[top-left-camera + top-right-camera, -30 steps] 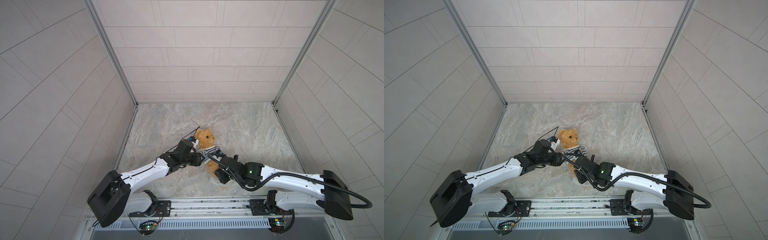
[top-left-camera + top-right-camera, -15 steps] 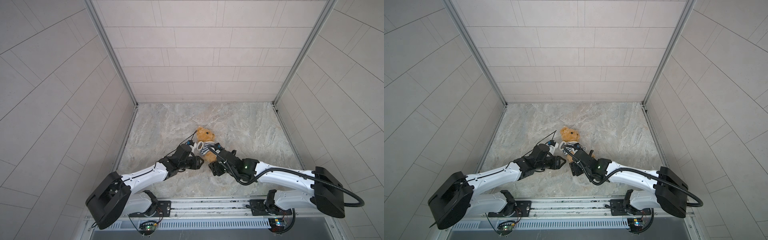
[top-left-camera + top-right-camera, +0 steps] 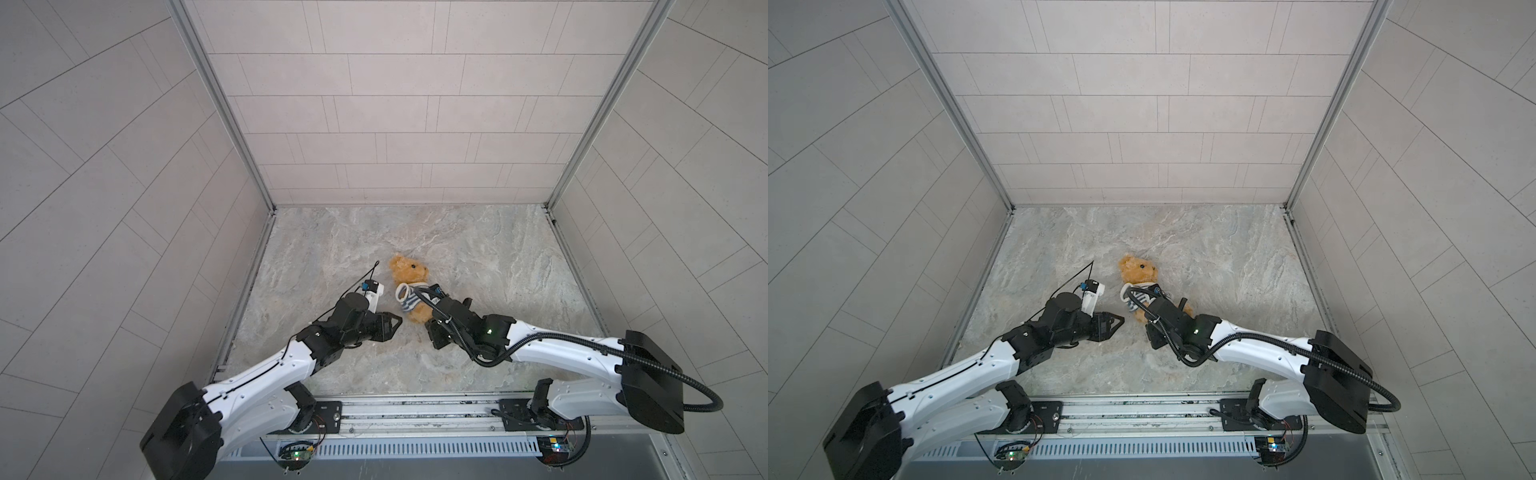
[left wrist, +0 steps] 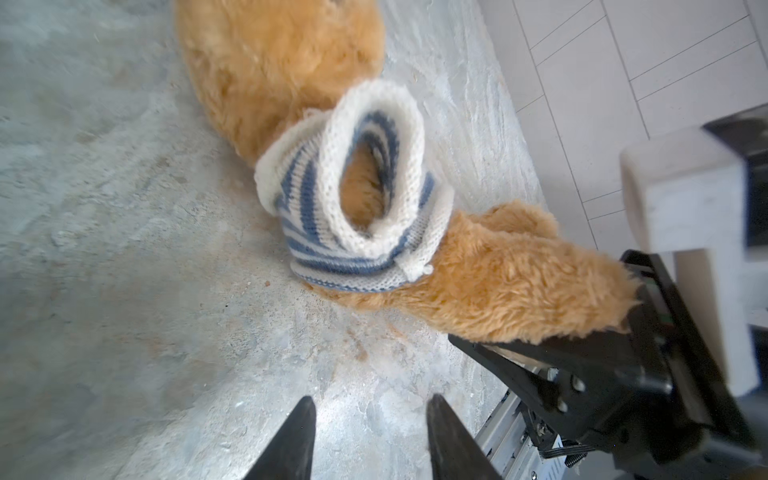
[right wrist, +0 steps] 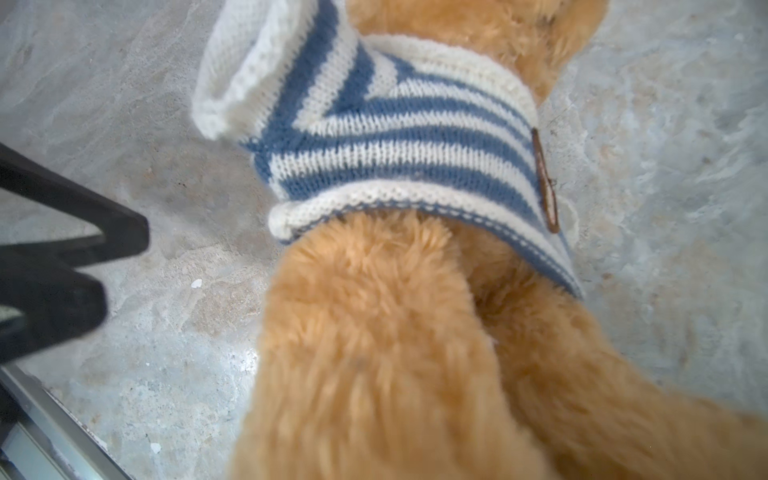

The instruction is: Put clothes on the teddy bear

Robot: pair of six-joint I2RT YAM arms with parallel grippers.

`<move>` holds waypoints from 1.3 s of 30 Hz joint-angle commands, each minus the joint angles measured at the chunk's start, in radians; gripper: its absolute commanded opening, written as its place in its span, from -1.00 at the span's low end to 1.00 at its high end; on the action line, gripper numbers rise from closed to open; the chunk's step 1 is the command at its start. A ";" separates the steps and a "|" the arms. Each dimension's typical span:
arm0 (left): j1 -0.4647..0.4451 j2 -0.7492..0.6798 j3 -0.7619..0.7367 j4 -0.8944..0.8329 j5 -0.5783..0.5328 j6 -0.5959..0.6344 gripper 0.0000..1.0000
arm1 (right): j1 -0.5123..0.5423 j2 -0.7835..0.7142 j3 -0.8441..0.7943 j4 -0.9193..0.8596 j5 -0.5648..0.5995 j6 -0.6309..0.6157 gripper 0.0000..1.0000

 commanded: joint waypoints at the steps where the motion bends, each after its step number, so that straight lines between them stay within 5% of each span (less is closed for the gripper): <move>1: 0.016 -0.071 0.036 -0.096 -0.029 0.004 -0.09 | 0.020 -0.045 0.006 -0.026 0.044 -0.066 -0.68; 5: 0.015 -0.083 0.096 -0.111 0.011 -0.018 -0.32 | 0.096 -0.071 0.020 -0.081 0.116 -0.153 -0.99; 16: -0.014 0.011 0.093 -0.089 0.041 -0.043 -0.77 | 0.188 -0.089 -0.007 -0.153 0.178 -0.171 -1.00; 39: -0.029 0.031 0.004 -0.107 -0.029 -0.047 -0.89 | 0.264 -0.023 0.000 -0.114 0.203 -0.153 -1.00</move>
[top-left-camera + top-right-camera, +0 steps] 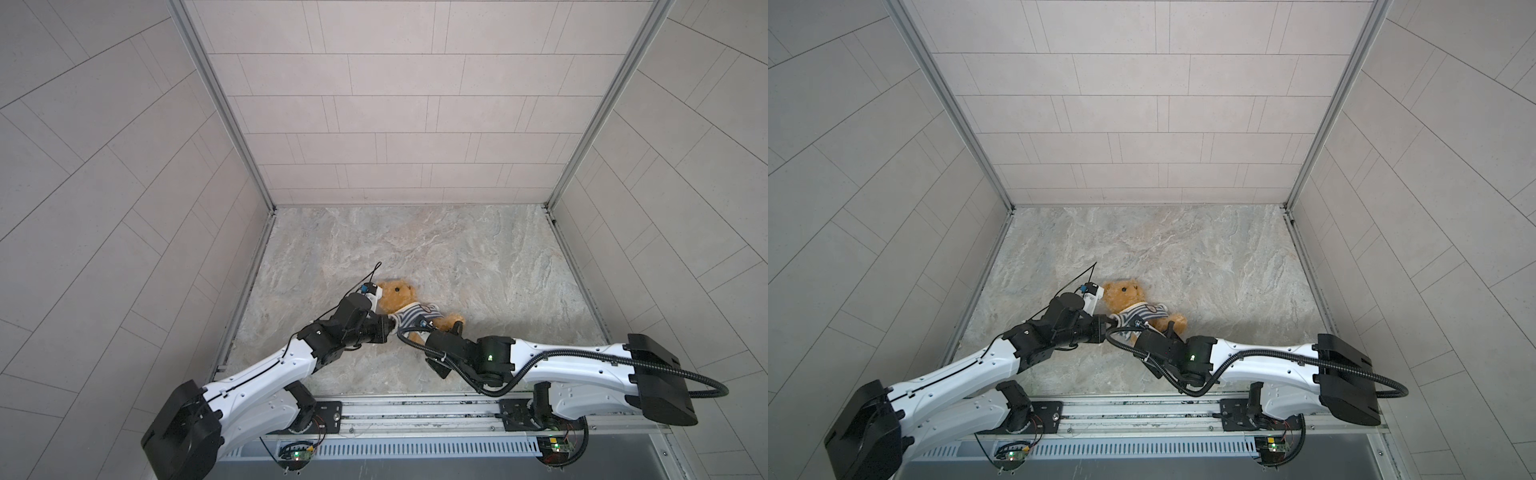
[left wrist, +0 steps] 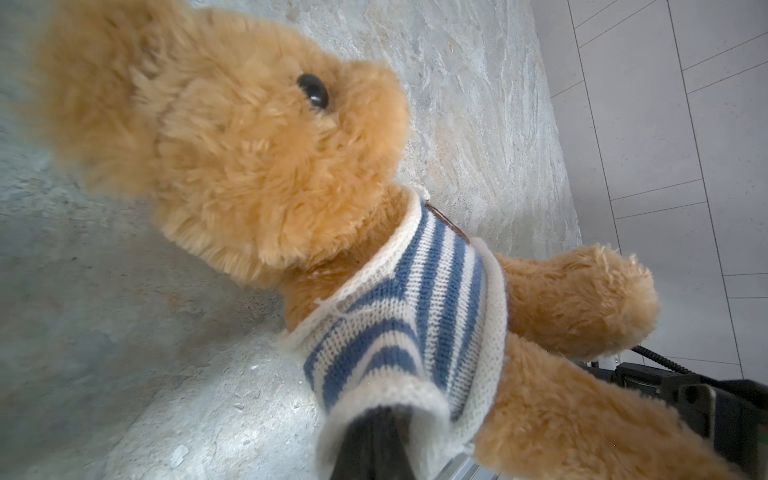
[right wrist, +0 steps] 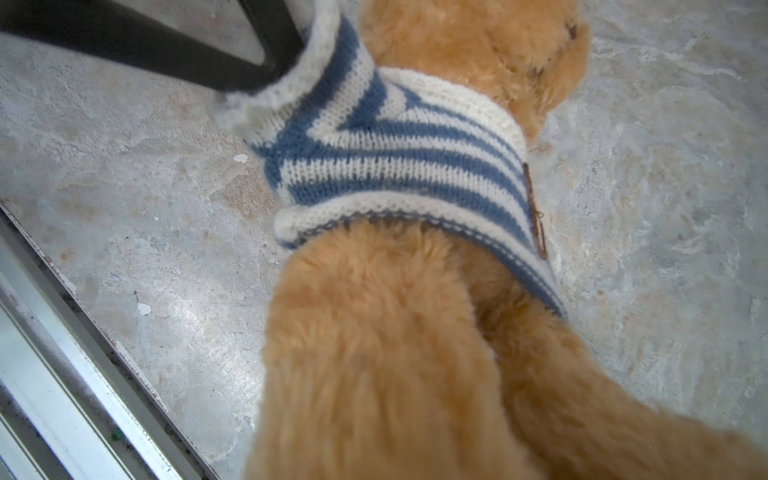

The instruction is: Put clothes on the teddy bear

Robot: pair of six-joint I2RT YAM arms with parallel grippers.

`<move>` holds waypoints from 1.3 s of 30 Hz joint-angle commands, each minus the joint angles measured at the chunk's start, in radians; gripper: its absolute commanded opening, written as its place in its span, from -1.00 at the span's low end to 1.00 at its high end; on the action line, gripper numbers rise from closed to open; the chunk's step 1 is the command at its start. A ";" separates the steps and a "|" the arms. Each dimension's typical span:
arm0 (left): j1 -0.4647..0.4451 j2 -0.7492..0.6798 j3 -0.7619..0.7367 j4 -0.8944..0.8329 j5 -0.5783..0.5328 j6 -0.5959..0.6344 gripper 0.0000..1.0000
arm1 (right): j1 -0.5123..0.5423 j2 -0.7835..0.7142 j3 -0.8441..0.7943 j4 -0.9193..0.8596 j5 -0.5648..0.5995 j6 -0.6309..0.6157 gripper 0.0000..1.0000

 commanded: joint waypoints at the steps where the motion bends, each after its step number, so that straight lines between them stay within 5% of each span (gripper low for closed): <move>1: -0.006 -0.014 -0.021 -0.018 -0.017 0.006 -0.88 | 0.007 0.004 0.003 0.011 0.032 0.008 -1.00; 9: -0.043 0.030 0.019 0.011 0.006 0.024 -0.72 | 0.011 0.013 0.006 0.018 0.028 0.005 -1.00; 13: -0.071 0.058 0.013 0.043 -0.010 0.002 -0.41 | 0.017 0.025 0.006 0.028 0.027 0.004 -1.00; 20: -0.077 0.072 -0.077 0.165 -0.090 -0.131 -0.21 | 0.025 0.050 -0.004 0.023 0.007 0.006 -1.00; 32: -0.075 0.215 -0.120 0.415 -0.131 -0.271 -0.48 | 0.029 0.061 -0.017 0.033 0.005 0.011 -1.00; 39: -0.075 0.244 -0.130 0.453 -0.136 -0.262 -1.00 | 0.029 0.023 -0.041 0.011 0.015 0.043 -1.00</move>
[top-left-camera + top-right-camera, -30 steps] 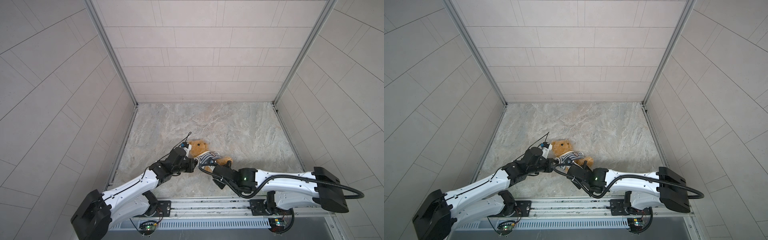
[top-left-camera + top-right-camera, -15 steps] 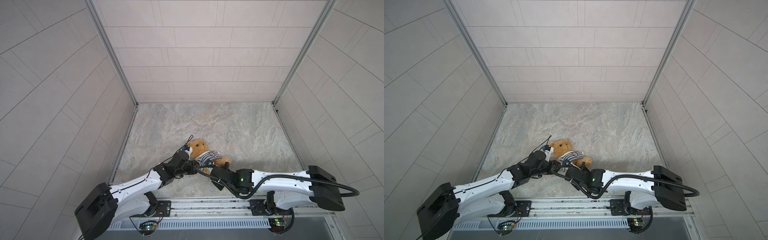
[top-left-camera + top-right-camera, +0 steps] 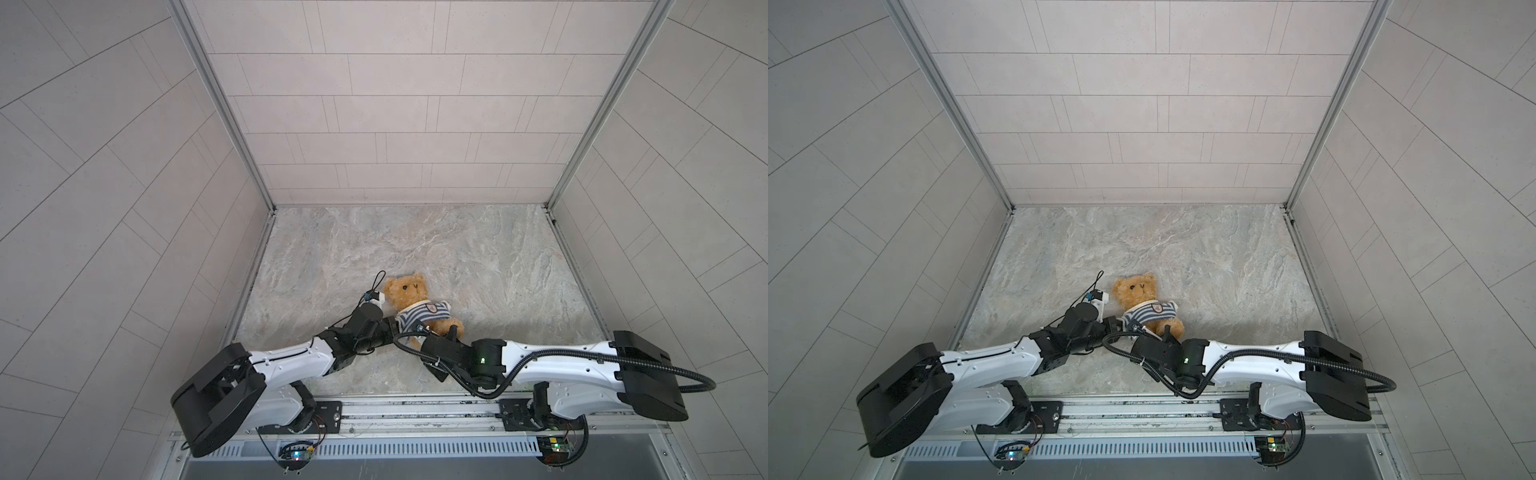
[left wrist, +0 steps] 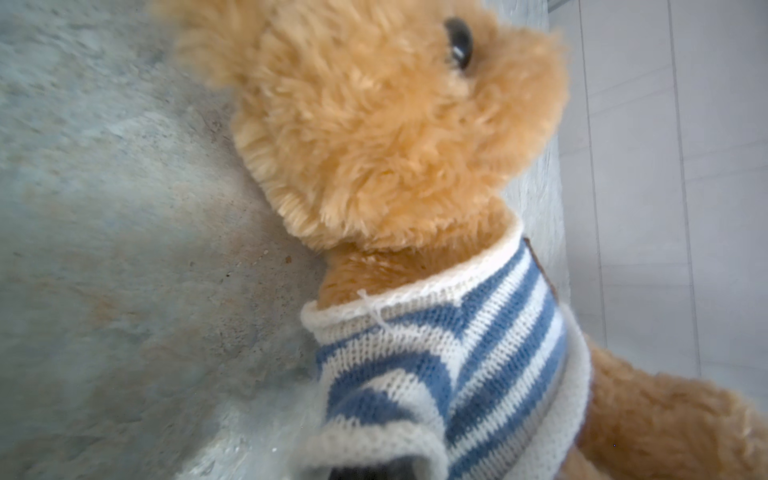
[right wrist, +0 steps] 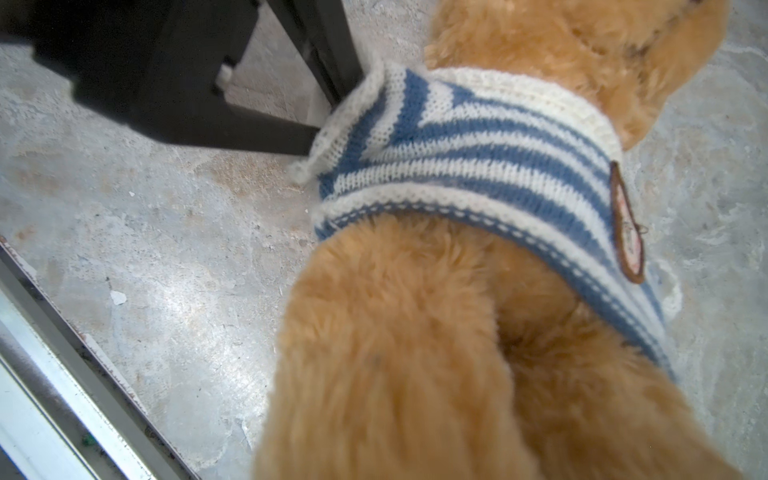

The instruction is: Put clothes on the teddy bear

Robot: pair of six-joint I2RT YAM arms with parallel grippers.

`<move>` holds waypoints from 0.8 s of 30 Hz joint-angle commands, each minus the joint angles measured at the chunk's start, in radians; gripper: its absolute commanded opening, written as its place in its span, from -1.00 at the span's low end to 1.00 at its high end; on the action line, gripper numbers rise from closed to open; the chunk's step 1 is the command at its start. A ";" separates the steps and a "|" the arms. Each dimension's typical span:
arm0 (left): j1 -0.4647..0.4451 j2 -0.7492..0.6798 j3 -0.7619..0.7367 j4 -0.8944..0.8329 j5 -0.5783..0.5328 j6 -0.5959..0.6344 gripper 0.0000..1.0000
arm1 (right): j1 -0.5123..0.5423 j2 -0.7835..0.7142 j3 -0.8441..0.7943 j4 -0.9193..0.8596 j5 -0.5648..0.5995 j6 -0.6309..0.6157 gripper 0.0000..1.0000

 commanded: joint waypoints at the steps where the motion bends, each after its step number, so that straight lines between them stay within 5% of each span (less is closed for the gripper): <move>1: -0.004 0.002 -0.017 0.037 -0.022 0.005 -1.00 | 0.009 -0.043 -0.030 -0.019 0.014 0.037 -1.00; 9: -0.003 -0.054 -0.044 0.029 0.031 0.047 -1.00 | -0.014 -0.151 -0.120 -0.042 0.064 0.084 -1.00; 22: 0.007 -0.164 -0.104 0.016 0.078 0.060 -1.00 | -0.189 -0.246 -0.219 -0.063 -0.026 0.166 -1.00; 24: 0.008 -0.156 -0.110 0.040 0.082 0.041 -1.00 | -0.190 -0.264 -0.211 -0.052 -0.051 0.155 -0.77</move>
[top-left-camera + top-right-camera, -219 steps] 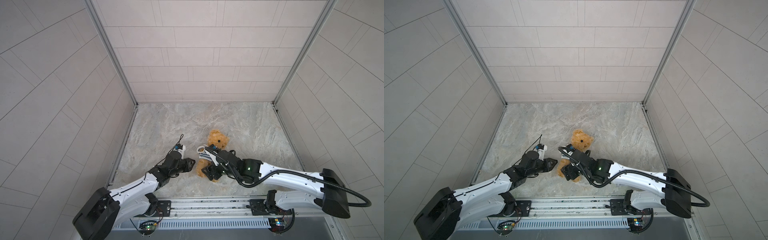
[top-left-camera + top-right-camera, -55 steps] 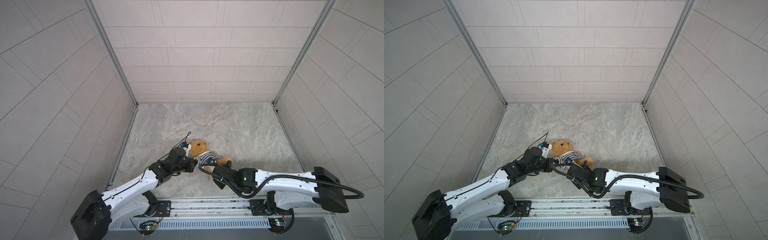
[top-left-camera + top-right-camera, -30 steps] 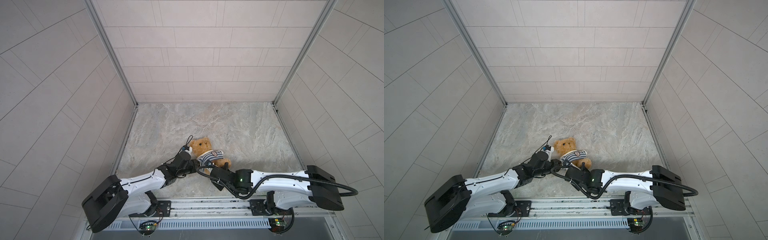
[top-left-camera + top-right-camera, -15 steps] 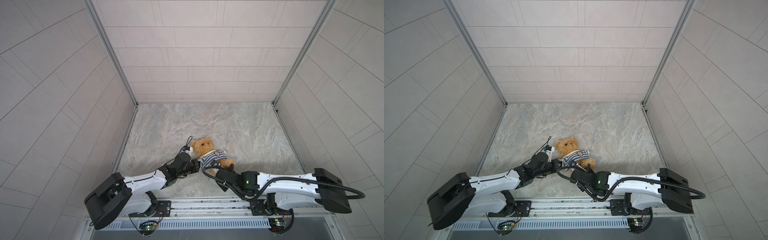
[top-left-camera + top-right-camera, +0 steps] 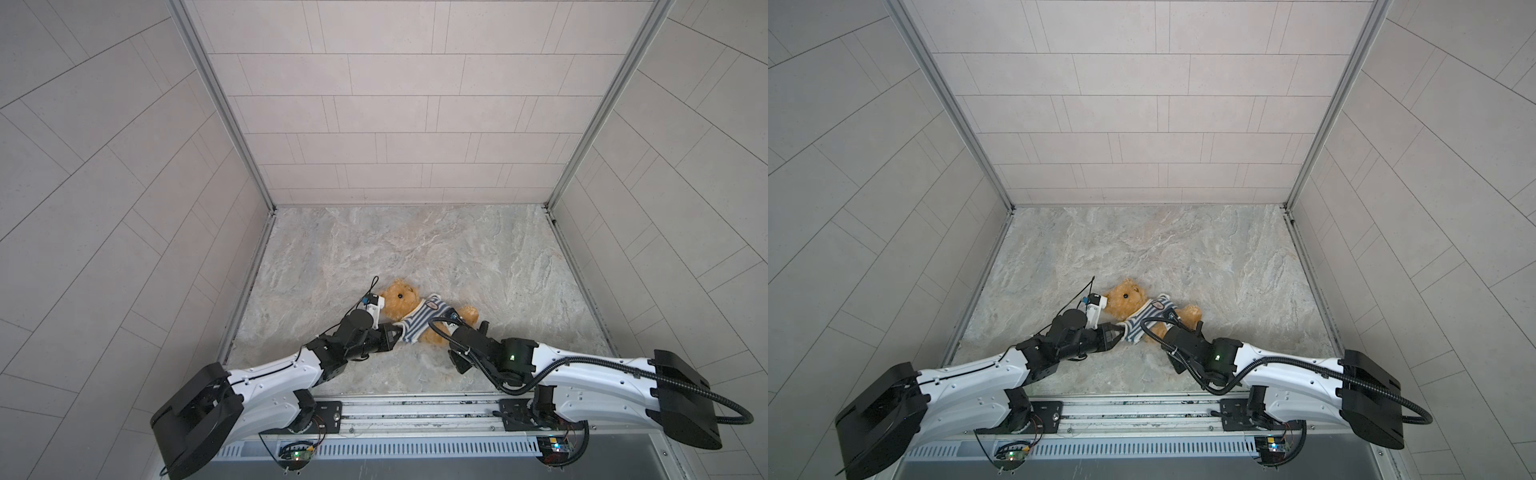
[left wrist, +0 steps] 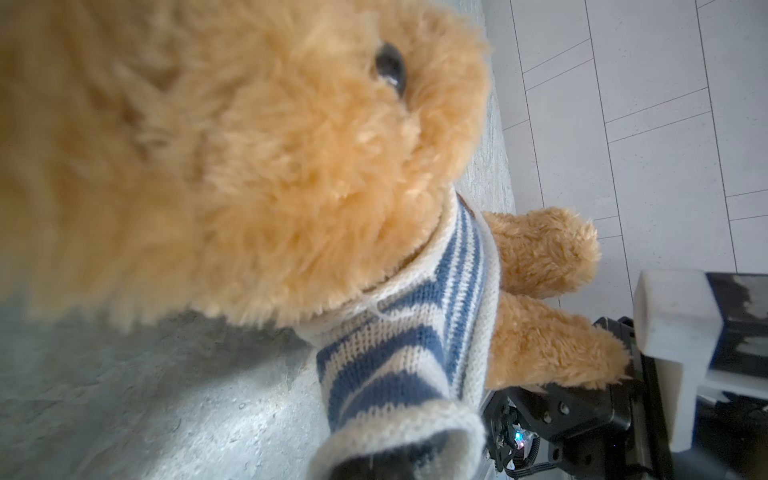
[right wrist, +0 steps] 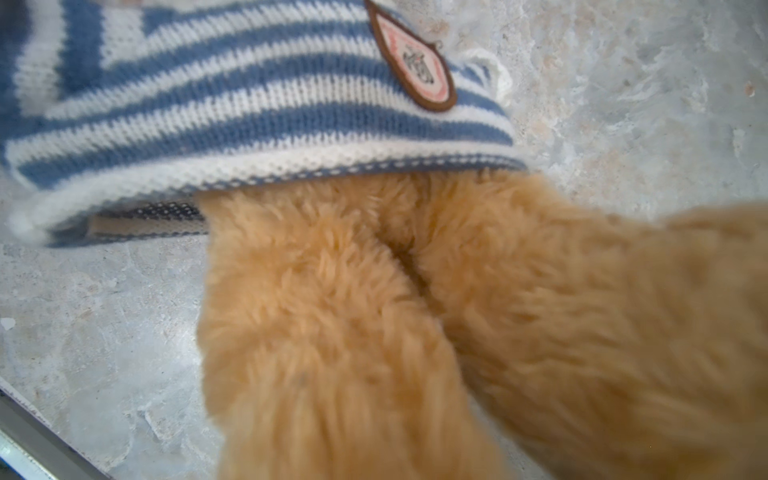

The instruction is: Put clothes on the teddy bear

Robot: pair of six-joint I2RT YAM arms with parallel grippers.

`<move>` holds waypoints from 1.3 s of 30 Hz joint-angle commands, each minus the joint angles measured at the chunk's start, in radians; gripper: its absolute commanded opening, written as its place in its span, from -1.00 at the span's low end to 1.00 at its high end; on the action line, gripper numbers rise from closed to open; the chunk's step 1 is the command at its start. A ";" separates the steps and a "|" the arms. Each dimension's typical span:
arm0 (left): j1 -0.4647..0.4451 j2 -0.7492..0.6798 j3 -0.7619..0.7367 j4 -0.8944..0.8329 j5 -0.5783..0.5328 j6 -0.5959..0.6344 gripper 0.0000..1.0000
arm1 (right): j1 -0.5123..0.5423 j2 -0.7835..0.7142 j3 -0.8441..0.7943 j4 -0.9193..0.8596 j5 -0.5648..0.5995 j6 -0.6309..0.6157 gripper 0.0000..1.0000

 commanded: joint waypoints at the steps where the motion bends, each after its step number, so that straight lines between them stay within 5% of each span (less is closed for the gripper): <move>1: 0.011 0.004 -0.025 0.030 -0.006 -0.020 -1.00 | -0.016 -0.034 -0.006 -0.042 -0.034 0.002 -0.68; 11: 0.010 0.014 -0.034 0.131 0.001 -0.117 -1.00 | 0.086 -0.186 0.159 -0.149 -0.006 -0.043 0.06; 18: 0.003 0.002 -0.025 0.137 -0.031 -0.145 -1.00 | 0.135 -0.219 0.275 -0.236 0.054 0.013 0.30; 26: -0.004 0.056 -0.043 0.228 -0.051 -0.216 -1.00 | 0.175 -0.049 0.398 -0.138 0.001 0.034 0.23; 39: -0.020 0.056 -0.056 0.222 -0.061 -0.204 -1.00 | 0.093 0.169 0.227 0.172 -0.124 0.137 0.00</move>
